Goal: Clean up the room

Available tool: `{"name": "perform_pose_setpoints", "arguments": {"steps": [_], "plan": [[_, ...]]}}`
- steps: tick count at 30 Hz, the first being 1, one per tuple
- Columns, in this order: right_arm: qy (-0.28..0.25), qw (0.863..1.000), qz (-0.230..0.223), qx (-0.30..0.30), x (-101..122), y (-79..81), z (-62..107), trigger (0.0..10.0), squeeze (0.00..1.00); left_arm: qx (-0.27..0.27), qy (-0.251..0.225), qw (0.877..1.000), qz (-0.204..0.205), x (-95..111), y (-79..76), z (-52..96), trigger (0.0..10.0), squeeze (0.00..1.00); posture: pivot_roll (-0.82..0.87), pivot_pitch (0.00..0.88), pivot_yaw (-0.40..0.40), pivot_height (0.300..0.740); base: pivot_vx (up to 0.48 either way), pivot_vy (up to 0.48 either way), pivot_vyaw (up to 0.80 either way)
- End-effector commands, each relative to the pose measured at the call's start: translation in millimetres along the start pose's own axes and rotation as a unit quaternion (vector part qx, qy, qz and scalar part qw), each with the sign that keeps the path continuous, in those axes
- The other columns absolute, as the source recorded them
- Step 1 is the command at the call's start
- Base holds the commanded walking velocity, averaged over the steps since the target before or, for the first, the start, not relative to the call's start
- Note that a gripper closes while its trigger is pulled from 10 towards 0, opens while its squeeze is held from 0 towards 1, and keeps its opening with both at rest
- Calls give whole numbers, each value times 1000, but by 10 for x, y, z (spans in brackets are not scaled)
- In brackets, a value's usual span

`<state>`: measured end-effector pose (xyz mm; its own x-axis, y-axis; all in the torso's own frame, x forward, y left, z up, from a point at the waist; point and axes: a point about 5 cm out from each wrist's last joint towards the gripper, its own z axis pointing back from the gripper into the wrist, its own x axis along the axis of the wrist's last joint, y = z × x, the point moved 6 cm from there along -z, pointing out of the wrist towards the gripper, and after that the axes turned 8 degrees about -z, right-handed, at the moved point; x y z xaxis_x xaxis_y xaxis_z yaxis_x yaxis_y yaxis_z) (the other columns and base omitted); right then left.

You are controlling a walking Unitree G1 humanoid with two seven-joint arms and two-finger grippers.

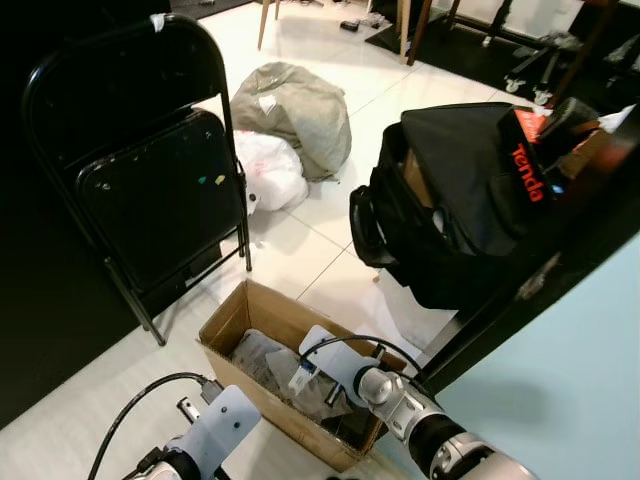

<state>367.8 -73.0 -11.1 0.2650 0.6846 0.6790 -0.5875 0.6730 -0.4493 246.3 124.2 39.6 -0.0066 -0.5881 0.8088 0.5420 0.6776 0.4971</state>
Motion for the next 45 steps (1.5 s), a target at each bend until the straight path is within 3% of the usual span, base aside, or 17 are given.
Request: {"name": "perform_pose_setpoints", "arguments": {"steps": [1,13,15,16,17,20,21,22,33,34,35,36,37,38,39,41,45], "plan": [[7,1000,11,2,-64,33,3,10000,0,-8,8,1000,-10,-34,-27,40,10000,0,-3,273,-84,738,0,0,0],[1,999,25,-21,-86,-36,10,10000,0,-13,3,1000,-14,0,-47,54,10000,0,0,275,-78,738,0,0,0],[1,999,24,-23,-90,-43,11,10000,39,-14,3,1000,-14,3,-50,55,10000,0,0,275,-78,738,0,0,0],[0,999,26,-25,-91,-54,13,10000,596,-14,3,1000,-14,7,-52,54,10000,0,0,275,-78,738,0,0,0],[0,999,26,-28,-93,-66,14,10000,1000,-14,3,1000,-14,10,-54,52,10000,0,0,274,-77,738,0,0,0],[-1,999,30,-35,-93,-89,16,10000,1000,-14,2,1000,-14,12,-57,48,10000,0,0,271,-76,738,0,0,0],[-2,999,35,-41,-88,-107,16,10000,663,-14,2,1000,-14,12,-54,43,10000,0,-1,266,-75,738,0,0,0],[-3,998,40,-46,-81,-123,16,10000,27,-14,2,1000,-14,13,-50,39,10000,0,-1,266,-75,738,0,0,0],[-5,998,34,-45,-54,-129,12,10000,0,12,21,1000,-11,-68,45,-36,10000,0,-15,202,-63,738,0,0,0],[1,999,-15,-47,-89,-145,15,10000,0,57,47,997,16,-154,166,-88,10000,0,-16,134,-46,738,0,0,0],[1,999,-15,-47,-89,-145,15,10000,0,57,47,997,16,-154,166,-88,10000,0,-16,134,-46,738,0,0,0],[7,996,-80,-50,-129,-165,20,10000,0,104,78,990,57,-253,279,-130,10000,0,-15,108,-38,738,0,0,0],[7,996,-80,-50,-129,-165,20,10000,0,104,78,990,57,-253,279,-130,10000,0,-15,108,-38,738,0,0,0],[9,988,-144,-52,-157,-192,27,10000,0,145,101,979,99,-334,367,-166,10000,0,-22,75,-25,738,0,0,0],[9,988,-144,-52,-157,-192,27,10000,0,145,101,979,99,-334,367,-166,10000,0,-22,75,-25,738,0,0,0],[6,976,-213,-52,-168,-217,33,10000,0,187,126,964,142,-431,442,-203,10000,0,-39,37,-5,738,0,0,0],[-8,964,-260,-49,-132,-245,41,10000,0,208,140,956,153,-453,485,-280,10000,0,-55,0,20,738,0,0,0]]}}
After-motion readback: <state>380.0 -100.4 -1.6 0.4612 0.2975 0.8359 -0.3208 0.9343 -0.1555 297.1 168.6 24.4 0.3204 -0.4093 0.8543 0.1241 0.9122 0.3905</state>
